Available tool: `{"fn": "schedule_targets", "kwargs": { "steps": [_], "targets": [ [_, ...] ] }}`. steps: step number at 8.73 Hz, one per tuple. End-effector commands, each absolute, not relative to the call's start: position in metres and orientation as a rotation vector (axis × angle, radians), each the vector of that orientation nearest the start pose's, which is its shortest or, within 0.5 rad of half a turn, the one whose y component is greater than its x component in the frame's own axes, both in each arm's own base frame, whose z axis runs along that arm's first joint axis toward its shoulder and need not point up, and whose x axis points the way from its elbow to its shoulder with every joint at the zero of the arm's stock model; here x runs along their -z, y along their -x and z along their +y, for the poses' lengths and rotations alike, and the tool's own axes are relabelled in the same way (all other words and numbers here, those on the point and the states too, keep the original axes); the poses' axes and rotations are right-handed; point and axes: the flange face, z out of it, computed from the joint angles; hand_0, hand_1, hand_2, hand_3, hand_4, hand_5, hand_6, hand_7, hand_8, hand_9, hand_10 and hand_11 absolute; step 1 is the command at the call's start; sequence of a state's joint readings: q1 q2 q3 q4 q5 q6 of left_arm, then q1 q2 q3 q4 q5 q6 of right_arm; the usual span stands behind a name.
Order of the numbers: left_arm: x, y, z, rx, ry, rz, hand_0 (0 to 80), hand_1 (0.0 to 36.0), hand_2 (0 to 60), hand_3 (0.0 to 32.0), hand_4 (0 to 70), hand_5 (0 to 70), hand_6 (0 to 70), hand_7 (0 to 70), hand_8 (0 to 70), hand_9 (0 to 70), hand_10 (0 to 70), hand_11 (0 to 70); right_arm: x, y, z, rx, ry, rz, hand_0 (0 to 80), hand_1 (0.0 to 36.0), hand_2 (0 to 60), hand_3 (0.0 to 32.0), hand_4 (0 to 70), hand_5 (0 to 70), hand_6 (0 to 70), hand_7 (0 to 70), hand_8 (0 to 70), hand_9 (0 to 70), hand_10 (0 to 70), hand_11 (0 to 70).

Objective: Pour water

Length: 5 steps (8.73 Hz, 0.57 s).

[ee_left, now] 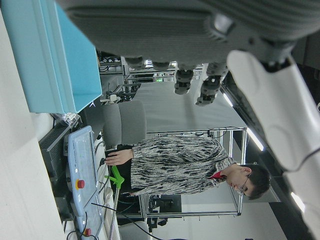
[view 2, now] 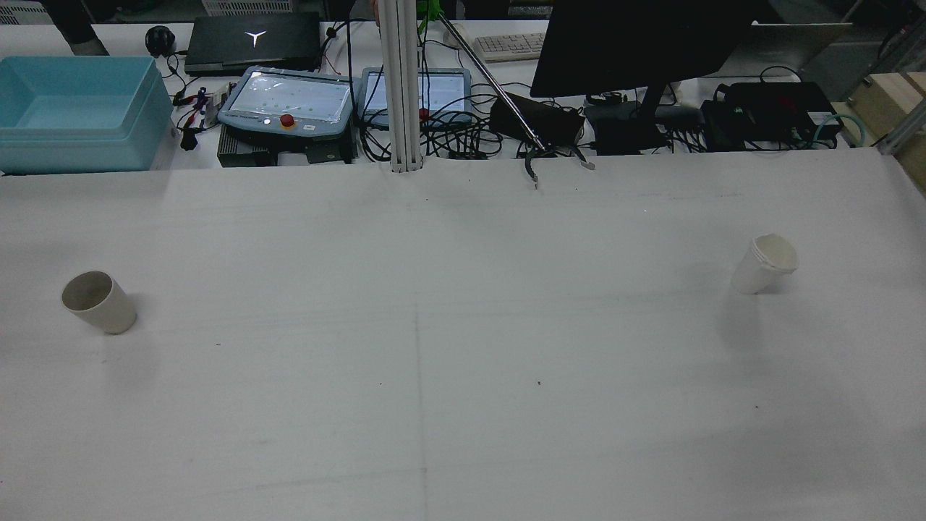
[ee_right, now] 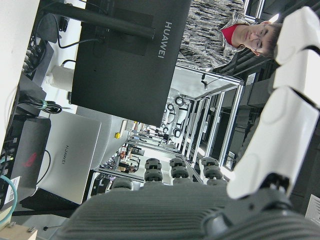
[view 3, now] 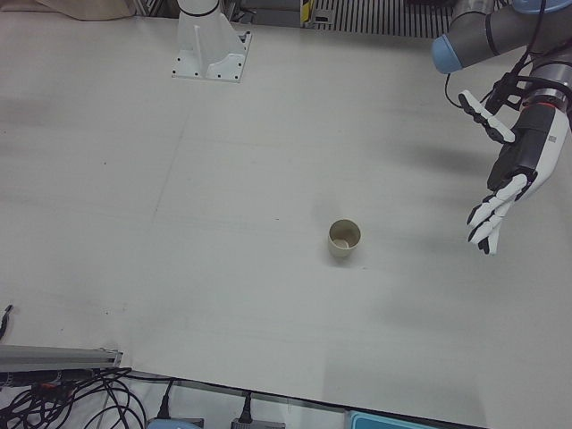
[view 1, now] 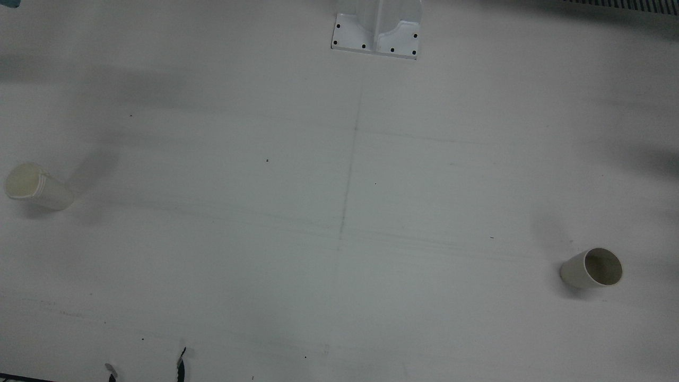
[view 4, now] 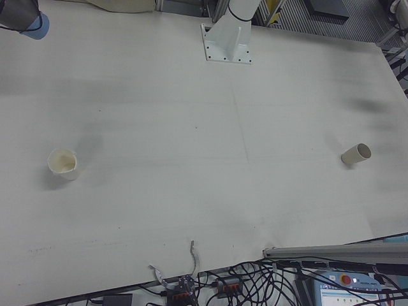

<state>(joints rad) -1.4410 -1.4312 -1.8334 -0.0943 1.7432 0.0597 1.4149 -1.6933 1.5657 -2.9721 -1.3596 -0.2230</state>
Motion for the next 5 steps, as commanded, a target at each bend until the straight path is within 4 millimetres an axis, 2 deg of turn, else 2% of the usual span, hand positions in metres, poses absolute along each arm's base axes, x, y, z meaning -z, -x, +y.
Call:
{"fn": "schedule_targets", "kwargs": {
  "steps": [1,2,4,5],
  "targets": [
    [-0.653,0.056,-0.461,1.794,0.226,2.246,49.0,0.0,0.0,0.0,27.4,0.0,9.8,8.2,0.9,0.2,0.8,2.0,-0.744,-0.083,-0.453,2.284,0.318,2.305,48.4,16.7,11.6,3.6,0.0,5.1,8.5,5.6,6.5,8.6,0.0,0.0],
    [-0.676,0.057,-0.460,1.792,0.204,2.236,49.0,0.0,0.0,0.0,27.4,0.0,9.8,8.4,0.9,0.2,0.8,2.0,-0.745,-0.082,-0.453,2.288,0.315,2.306,48.4,16.6,11.6,2.4,0.0,5.0,8.3,4.9,6.6,8.7,0.0,0.0],
    [-0.705,0.049,-0.459,1.740,0.130,2.203,48.8,0.1,0.0,0.0,26.9,0.0,9.3,7.7,0.8,0.1,1.0,2.3,-0.746,-0.077,-0.453,2.295,0.302,2.313,48.6,17.1,12.7,2.6,0.0,5.1,8.5,5.7,6.5,8.5,0.0,0.0],
    [-0.713,0.041,-0.459,1.697,0.089,2.183,51.7,4.3,0.0,0.4,25.0,0.0,9.2,7.7,0.8,0.1,1.1,2.9,-0.746,-0.072,-0.454,2.300,0.292,2.321,48.7,17.4,13.3,2.2,0.0,5.2,8.5,6.1,6.3,8.2,0.0,0.0]
  ]
}}
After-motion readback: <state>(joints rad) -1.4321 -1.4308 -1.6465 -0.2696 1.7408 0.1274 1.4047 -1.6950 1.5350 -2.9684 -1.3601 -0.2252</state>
